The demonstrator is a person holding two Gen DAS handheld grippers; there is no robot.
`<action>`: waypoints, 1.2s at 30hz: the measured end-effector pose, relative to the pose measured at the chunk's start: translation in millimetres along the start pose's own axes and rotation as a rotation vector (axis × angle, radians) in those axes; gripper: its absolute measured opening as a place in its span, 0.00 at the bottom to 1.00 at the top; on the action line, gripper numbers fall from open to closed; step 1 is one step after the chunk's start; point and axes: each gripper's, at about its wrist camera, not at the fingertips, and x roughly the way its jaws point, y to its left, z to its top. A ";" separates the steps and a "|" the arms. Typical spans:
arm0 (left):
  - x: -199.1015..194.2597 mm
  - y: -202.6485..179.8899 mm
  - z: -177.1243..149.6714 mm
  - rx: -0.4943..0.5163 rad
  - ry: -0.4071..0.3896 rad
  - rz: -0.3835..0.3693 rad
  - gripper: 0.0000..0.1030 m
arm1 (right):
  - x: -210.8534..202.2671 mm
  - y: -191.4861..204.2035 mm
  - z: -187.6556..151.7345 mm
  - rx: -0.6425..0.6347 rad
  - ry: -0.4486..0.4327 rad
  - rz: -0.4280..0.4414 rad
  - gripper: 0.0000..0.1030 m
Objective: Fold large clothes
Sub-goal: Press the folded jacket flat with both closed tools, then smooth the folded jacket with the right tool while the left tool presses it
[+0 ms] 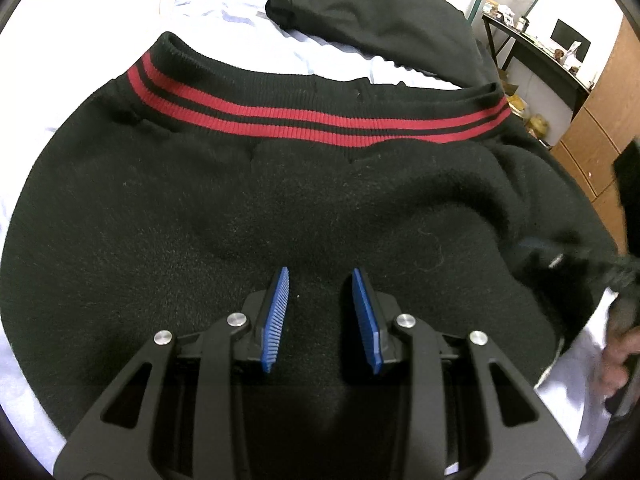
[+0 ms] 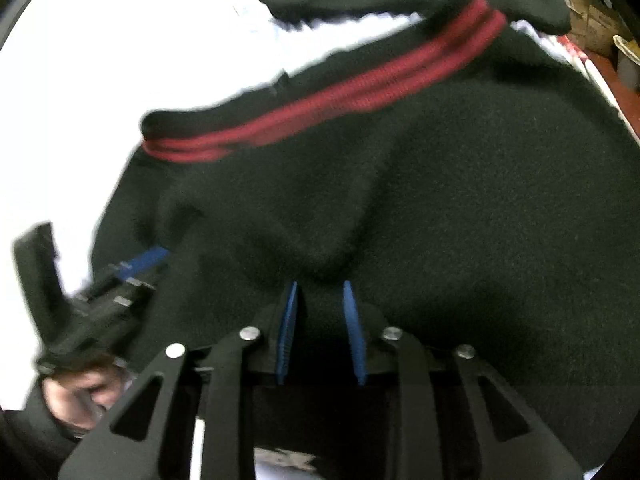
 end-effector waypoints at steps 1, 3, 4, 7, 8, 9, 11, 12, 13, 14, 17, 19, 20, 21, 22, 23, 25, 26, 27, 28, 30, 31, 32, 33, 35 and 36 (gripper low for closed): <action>0.5 0.4 0.0 0.001 0.000 -0.001 0.34 | -6.3 5.8 10.3 -0.029 -0.018 -0.014 0.31; 0.3 1.4 -0.5 0.000 0.000 -0.006 0.34 | -7.3 9.7 30.6 -0.061 -0.024 -0.045 0.33; 0.3 2.0 -0.6 0.000 0.000 -0.008 0.34 | -2.3 8.3 45.7 -0.072 -0.021 -0.071 0.34; 0.7 4.2 -0.9 0.000 -0.001 -0.020 0.34 | 11.0 0.0 74.5 -0.076 -0.029 -0.148 0.33; 0.6 4.7 -0.8 -0.002 0.000 -0.024 0.34 | 14.1 -4.2 84.8 -0.077 -0.044 -0.172 0.33; 1.3 5.7 -0.7 -0.005 0.001 -0.026 0.33 | 16.4 -6.5 89.6 -0.078 -0.049 -0.199 0.33; 1.8 7.2 -0.7 -0.011 0.004 -0.034 0.33 | 28.1 -17.3 104.4 -0.058 -0.049 -0.266 0.33; 1.8 8.0 -0.5 -0.015 0.005 -0.038 0.33 | 34.0 -22.9 107.6 -0.045 -0.038 -0.280 0.33; 1.8 8.1 -0.4 -0.016 0.005 -0.039 0.33 | 44.0 -31.6 111.6 -0.025 -0.014 -0.306 0.32; 1.8 8.1 -0.5 -0.016 0.005 -0.041 0.33 | 51.0 -39.5 113.3 -0.012 0.002 -0.319 0.31; 2.3 8.7 -0.3 -0.018 0.006 -0.046 0.32 | 66.3 -54.5 116.3 0.014 0.030 -0.310 0.30; 3.2 10.6 0.7 -0.027 0.009 -0.047 0.29 | 74.6 -59.7 119.4 0.024 0.045 -0.307 0.30; 3.7 11.4 1.2 -0.030 0.011 -0.049 0.28 | 78.2 -61.0 120.0 0.031 0.050 -0.303 0.30; 4.1 12.1 1.7 -0.033 0.012 -0.051 0.28 | 82.4 -64.3 121.8 0.040 0.058 -0.296 0.30; 4.6 12.3 2.4 -0.035 0.013 -0.052 0.27 | 85.7 -68.9 123.8 0.053 0.067 -0.285 0.30; 5.2 12.4 2.7 -0.036 0.014 -0.053 0.27 | 88.5 -74.0 125.9 0.070 0.076 -0.270 0.30; 6.3 12.4 3.6 -0.036 0.016 -0.054 0.27 | 92.8 -79.9 125.6 0.087 0.085 -0.250 0.30; 6.8 12.4 4.1 -0.038 0.017 -0.055 0.26 | 94.9 -81.8 123.7 0.095 0.090 -0.241 0.30; 7.3 12.6 4.5 -0.040 0.018 -0.056 0.26 | 96.4 -84.4 124.2 0.106 0.098 -0.234 0.30; 7.1 12.6 3.8 -0.042 0.019 -0.056 0.26 | 95.5 -84.2 123.6 0.108 0.103 -0.236 0.30; 6.9 13.8 3.3 -0.046 0.022 -0.056 0.26 | 94.3 -79.4 125.6 0.095 0.117 -0.259 0.30; 7.1 13.8 3.4 -0.047 0.023 -0.055 0.26 | 89.9 -73.4 126.4 0.080 0.119 -0.278 0.30; 7.0 14.2 3.5 -0.050 0.024 -0.055 0.26 | 85.2 -66.4 127.4 0.065 0.118 -0.293 0.31; 6.5 14.8 3.7 -0.054 0.024 -0.057 0.25 | 76.7 -54.9 128.2 0.038 0.106 -0.306 0.31; 5.5 17.1 3.1 -0.061 0.023 -0.059 0.24 | 62.0 -32.9 127.5 -0.010 0.067 -0.254 0.31; 4.9 18.0 3.0 -0.063 0.024 -0.059 0.22 | 55.4 -17.9 126.8 -0.038 0.048 -0.237 0.31</action>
